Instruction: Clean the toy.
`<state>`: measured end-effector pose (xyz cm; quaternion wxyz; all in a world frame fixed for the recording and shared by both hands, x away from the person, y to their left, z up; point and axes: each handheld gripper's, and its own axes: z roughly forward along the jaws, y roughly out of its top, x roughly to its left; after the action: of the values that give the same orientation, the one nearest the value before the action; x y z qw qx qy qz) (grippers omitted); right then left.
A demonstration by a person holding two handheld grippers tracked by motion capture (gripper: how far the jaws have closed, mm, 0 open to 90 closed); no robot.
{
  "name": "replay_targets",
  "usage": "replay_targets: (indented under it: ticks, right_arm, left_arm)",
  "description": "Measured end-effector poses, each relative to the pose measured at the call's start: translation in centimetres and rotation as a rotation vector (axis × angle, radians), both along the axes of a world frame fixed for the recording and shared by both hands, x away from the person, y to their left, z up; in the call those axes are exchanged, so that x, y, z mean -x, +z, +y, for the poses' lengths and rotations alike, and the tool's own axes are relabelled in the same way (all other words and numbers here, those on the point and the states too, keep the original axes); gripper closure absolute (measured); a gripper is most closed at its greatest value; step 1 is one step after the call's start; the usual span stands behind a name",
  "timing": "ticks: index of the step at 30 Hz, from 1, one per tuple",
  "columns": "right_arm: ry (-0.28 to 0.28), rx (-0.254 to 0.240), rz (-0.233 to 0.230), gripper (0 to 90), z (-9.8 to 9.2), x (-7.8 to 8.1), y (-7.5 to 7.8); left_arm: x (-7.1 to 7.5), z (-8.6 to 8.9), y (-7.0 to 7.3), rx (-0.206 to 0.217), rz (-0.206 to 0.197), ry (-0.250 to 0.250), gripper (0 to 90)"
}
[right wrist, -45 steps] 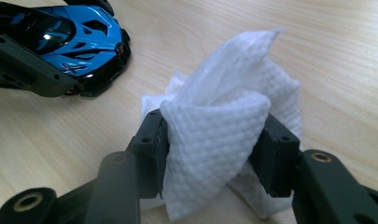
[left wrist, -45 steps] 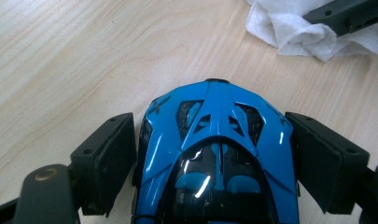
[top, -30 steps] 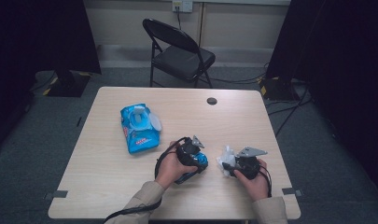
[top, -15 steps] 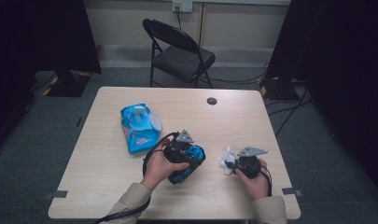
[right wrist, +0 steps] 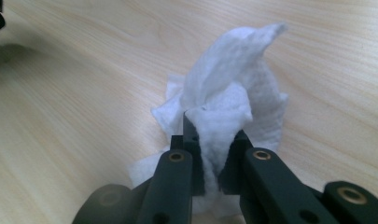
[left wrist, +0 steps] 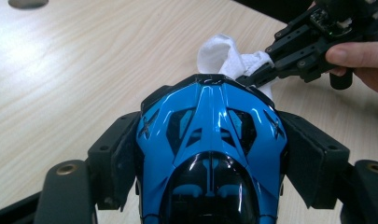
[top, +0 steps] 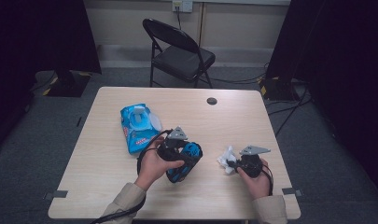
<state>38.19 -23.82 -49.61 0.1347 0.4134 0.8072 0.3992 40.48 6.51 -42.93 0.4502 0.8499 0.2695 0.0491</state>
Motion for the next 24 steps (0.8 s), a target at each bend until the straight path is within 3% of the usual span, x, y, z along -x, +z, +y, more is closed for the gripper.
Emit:
replay_targets:
  ticks: [4,9,12,17,20,22,24]
  right_arm:
    - [0.016,-0.056,-0.034,85.7,-0.1,0.4,1.7]
    - [0.063,-0.137,-0.121,85.8,0.5,1.4,5.2]
    - [0.102,-0.177,-0.166,85.8,1.4,2.1,7.0]
    - [0.185,-0.247,-0.197,85.8,3.6,2.9,8.7]
    - [0.222,-0.223,-0.216,85.7,5.4,3.3,9.1]
    - [0.219,-0.186,-0.232,85.7,6.2,3.4,9.0]
    - [0.209,-0.160,-0.249,85.7,6.5,3.4,8.9]
  left_arm:
    - [0.1,0.1,0.3,0.014,-0.003,-0.003,26.3]
    - [-0.1,0.1,0.7,0.020,-0.013,0.001,26.3]
    - [-0.2,-0.1,0.8,0.027,-0.013,0.003,26.3]
    - [0.0,-0.8,0.7,0.022,-0.018,-0.016,26.3]
    - [0.2,-1.3,0.7,0.040,-0.013,-0.036,26.3]
    - [0.5,-1.5,0.8,0.057,-0.016,-0.045,26.3]
    - [0.6,-1.7,0.8,0.048,-0.021,-0.054,26.3]
